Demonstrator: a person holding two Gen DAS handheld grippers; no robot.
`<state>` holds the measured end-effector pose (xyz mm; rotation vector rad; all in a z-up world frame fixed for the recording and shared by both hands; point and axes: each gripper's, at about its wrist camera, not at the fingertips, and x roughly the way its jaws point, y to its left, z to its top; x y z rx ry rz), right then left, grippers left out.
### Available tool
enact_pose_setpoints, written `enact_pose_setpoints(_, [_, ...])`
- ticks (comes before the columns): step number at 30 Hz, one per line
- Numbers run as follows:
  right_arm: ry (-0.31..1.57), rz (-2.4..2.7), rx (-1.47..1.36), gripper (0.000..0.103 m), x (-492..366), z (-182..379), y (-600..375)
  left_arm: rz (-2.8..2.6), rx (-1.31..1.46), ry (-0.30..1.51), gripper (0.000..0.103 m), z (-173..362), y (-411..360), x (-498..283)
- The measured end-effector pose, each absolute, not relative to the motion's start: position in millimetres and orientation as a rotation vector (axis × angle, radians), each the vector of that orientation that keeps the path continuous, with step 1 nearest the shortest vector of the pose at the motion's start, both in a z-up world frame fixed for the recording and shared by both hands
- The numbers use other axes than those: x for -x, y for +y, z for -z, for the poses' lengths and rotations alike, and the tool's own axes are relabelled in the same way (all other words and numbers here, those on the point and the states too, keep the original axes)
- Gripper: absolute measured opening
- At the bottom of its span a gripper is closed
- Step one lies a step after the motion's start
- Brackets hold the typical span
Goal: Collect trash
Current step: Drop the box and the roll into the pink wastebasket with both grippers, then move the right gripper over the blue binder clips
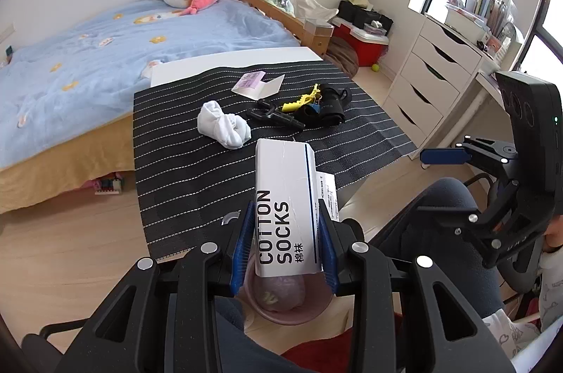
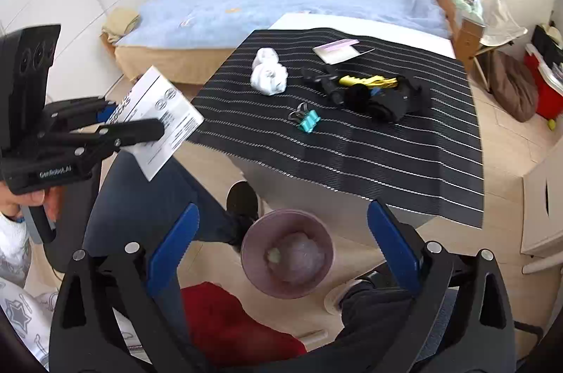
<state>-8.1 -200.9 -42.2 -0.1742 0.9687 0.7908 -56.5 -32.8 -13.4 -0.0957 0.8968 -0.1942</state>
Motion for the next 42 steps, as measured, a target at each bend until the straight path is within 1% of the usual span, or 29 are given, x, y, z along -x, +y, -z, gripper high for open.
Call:
enact_pose_setpoints(16, [0.91, -0.652, 0.103, 0.096, -5.6, 27.5, -244.0, 0.284, 0.023, 0.919, 0.034, 12.2, -70.7, 55.1])
enact_pose_setpoints(19, [0.911, -0.649, 0.095, 0.096, -6.2, 28.6, -248.2, 0.304, 0.008, 0.931, 0.036, 13.5, -77.9, 54.5])
enact_pose_setpoints(22, [0.912, -0.65, 0.089, 0.096, -6.2, 30.2, -250.8, 0.321, 0.002, 0.939, 0.043, 15.0, -83.2, 53.8])
enact_pose_setpoints(24, [0.912, -0.65, 0.084, 0.096, -5.9, 30.6, -252.4, 0.328, -0.002, 0.944, 0.051, 16.9, -86.4, 52.8])
enact_pose_setpoints(26, [0.912, -0.65, 0.081, 0.096, -6.4, 31.0, -253.6, 0.333, 0.003, 0.955, 0.055, 20.2, -87.6, 51.4])
enact_pose_setpoints(28, [0.911, -0.649, 0.079, 0.096, -6.4, 31.0, -254.8, 0.337, 0.011, 0.958, 0.07, 22.0, -87.5, 51.2])
enact_pose_setpoints(29, [0.911, -0.649, 0.077, 0.096, -6.4, 31.2, -255.0, 0.338, 0.024, 0.951, 0.084, 22.1, -86.4, 51.5])
enact_pose_setpoints(30, [0.911, -0.65, 0.076, 0.096, -6.4, 31.5, -255.1, 0.336, 0.031, 0.944, 0.087, 21.5, -85.7, 52.2])
enact_pose_setpoints(31, [0.911, -0.65, 0.075, 0.096, -6.1, 31.5, -255.3, 0.333, 0.033, 0.943, 0.087, 21.6, -85.0, 51.9])
enact_pose_setpoints(33, [0.914, -0.654, 0.075, 0.097, -5.3, 32.5, -254.8, 0.311, 0.033, 0.94, 0.092, 22.6, -82.5, 51.1])
enact_pose_setpoints(42, [0.923, -0.676, 0.084, 0.097, -3.4, 35.2, -246.9, 0.246, 0.043, 0.911, 0.095, 22.6, -70.5, 50.4])
